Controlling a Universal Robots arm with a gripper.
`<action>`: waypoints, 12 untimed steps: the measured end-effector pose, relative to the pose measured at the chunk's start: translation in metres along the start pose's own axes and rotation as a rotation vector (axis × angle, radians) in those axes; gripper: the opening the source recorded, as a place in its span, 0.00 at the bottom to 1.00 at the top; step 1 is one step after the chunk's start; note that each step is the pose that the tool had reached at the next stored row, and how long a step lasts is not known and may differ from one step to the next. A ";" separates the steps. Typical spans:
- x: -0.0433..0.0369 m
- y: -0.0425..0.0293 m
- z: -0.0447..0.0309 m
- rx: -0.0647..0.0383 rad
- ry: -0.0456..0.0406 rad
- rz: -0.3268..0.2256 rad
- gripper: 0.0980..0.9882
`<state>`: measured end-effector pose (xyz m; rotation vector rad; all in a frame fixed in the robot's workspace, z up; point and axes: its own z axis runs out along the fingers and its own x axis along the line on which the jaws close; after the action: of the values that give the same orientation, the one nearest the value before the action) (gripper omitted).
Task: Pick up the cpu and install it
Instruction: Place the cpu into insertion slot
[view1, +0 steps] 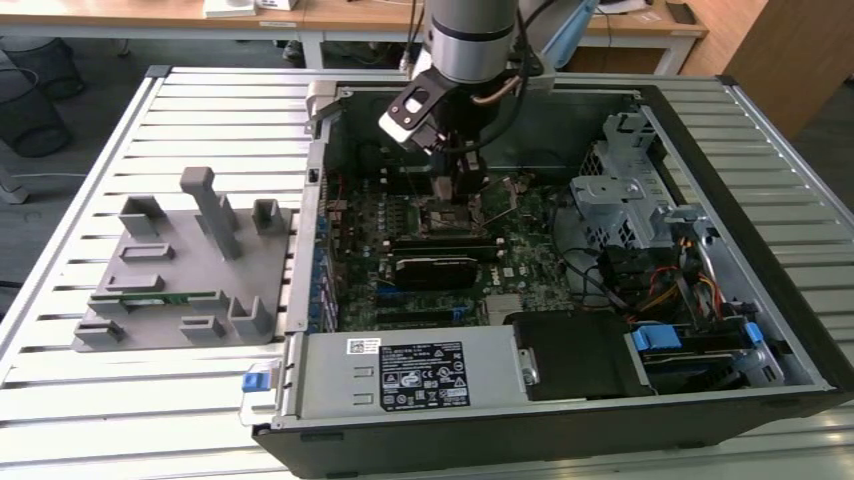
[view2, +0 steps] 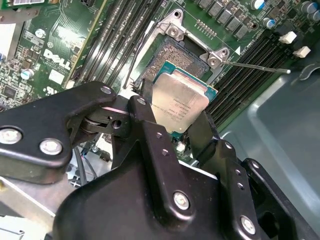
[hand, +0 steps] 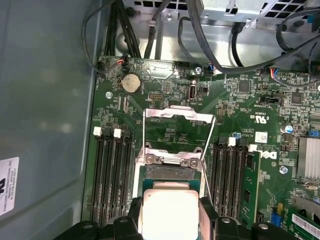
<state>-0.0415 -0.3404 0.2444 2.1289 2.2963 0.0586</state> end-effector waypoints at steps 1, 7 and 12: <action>0.0001 0.0000 0.0012 0.000 -0.0001 0.001 0.49; 0.0000 -0.0003 0.0083 0.000 -0.0005 0.004 0.49; -0.0001 -0.0004 0.0134 0.000 -0.0007 0.009 0.49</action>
<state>-0.0415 -0.3402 0.2309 2.1386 2.2868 0.0579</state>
